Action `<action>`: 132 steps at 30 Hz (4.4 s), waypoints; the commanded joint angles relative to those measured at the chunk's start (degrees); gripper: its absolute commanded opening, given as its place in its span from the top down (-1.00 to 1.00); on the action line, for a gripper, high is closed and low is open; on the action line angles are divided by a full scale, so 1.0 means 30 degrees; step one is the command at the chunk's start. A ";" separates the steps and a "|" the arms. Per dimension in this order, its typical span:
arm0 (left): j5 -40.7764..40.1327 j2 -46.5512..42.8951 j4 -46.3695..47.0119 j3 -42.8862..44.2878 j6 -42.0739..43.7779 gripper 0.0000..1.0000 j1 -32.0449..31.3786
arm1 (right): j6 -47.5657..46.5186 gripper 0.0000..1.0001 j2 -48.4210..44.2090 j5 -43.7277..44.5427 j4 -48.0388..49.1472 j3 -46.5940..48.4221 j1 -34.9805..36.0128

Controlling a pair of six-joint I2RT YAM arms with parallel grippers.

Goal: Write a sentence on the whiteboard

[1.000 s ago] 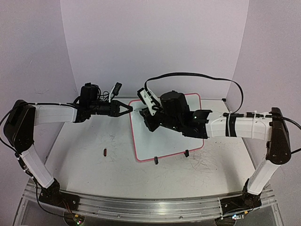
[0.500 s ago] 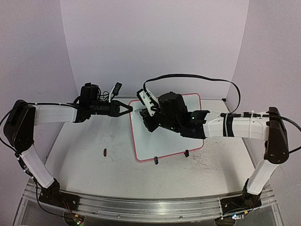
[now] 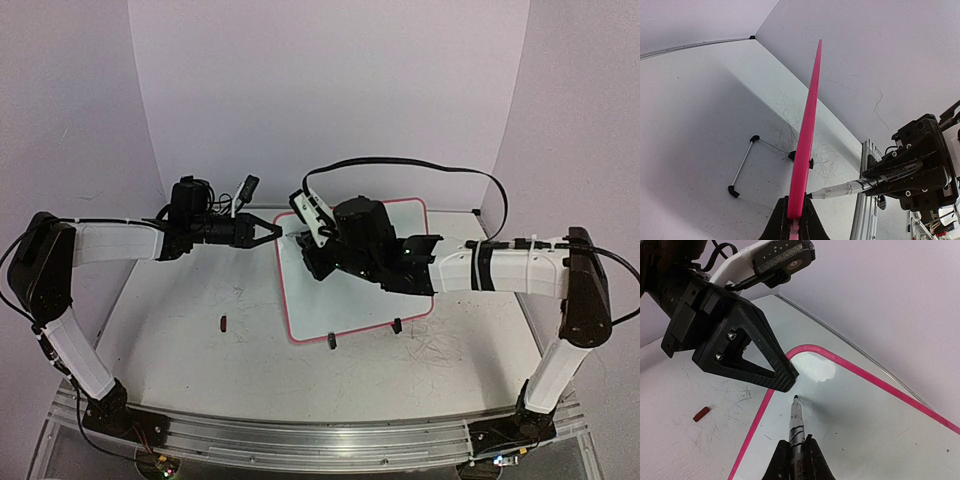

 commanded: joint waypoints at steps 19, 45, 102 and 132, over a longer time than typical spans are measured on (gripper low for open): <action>0.0083 -0.0339 0.0342 0.0427 0.0156 1.00 -0.0014 | 0.0642 1.00 -0.0279 -0.0004 0.0331 -0.0532 0.0075; 0.0100 -0.0326 0.0335 0.0411 0.0171 1.00 -0.0073 | 0.1685 1.00 -0.0972 -0.0762 0.0210 -0.1621 0.0448; 0.0173 -0.0454 0.0326 0.0395 0.0259 1.00 -0.0134 | 0.2250 1.00 -0.0218 0.0036 0.0966 -0.1061 0.0081; 0.0158 -0.0426 0.0326 0.0390 0.0288 1.00 -0.0145 | 0.2697 1.00 -0.0603 0.1200 0.0679 -0.1896 0.0299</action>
